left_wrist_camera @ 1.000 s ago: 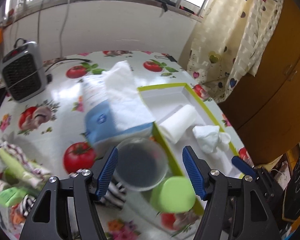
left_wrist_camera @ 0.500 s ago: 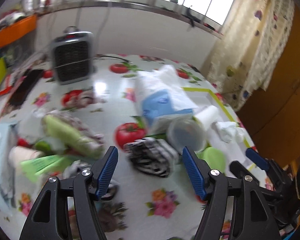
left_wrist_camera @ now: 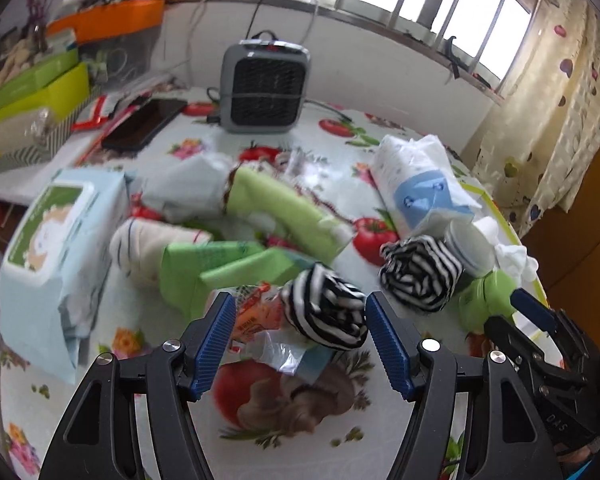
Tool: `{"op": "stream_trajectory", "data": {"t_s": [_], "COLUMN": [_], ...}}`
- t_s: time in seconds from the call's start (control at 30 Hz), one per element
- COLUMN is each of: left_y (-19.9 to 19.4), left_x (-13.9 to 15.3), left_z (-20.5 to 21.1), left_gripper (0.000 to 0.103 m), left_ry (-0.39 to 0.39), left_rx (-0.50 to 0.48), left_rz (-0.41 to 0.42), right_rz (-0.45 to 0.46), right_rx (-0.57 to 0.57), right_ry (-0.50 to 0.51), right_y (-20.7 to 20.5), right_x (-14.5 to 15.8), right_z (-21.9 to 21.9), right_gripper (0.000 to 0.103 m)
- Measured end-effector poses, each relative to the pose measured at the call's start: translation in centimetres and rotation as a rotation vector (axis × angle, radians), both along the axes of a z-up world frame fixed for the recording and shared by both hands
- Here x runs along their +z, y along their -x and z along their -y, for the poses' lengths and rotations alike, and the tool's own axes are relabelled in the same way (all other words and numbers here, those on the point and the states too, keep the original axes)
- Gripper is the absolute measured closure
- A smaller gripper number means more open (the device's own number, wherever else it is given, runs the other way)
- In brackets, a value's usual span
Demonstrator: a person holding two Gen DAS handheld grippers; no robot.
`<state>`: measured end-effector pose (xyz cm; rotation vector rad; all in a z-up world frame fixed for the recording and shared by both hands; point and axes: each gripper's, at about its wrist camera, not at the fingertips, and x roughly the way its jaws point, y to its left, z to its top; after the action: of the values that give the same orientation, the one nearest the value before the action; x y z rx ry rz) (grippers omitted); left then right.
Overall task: Organize soft objects
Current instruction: 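Withdraw both open tools from the box back toward the cloth pile, then grasp the striped cloth with the right tool while the left tool grasps the clear snack bag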
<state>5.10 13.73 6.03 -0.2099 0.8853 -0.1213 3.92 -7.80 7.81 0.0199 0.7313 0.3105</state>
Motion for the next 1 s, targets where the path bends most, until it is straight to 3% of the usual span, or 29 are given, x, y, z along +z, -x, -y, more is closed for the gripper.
{"op": "stream_trajectory", "data": {"t_s": [0.23,0.43,0.6,1.0], "left_y": [1.9,2.8,3.0,3.1], "left_x": [-1.1,-1.2,-1.9,-2.5], "left_z": [-2.5,-4.8,-5.9,-6.7], "left_gripper": [0.036,0.036,0.036,0.036], "left_ry": [0.039,0.060,0.074,0.109], "left_rx": [0.044,0.100,0.125,0.119], "left_rz": [-0.016,-0.010,-0.031,-0.041], "right_rz": [-0.022,-0.044,-0.049,-0.118], "right_rx": [0.079,0.273,0.366,0.360], "right_ry": [0.000,-0.045,-0.042,-0.013], "right_y": [-0.6,-1.1,-1.1,-2.9], "right_x": [-0.7,-1.7,-2.6,-4.3], "right_z": [-2.6,-6.6,-8.9,-10.3], "right_gripper": [0.034,0.034,0.034,0.034]}}
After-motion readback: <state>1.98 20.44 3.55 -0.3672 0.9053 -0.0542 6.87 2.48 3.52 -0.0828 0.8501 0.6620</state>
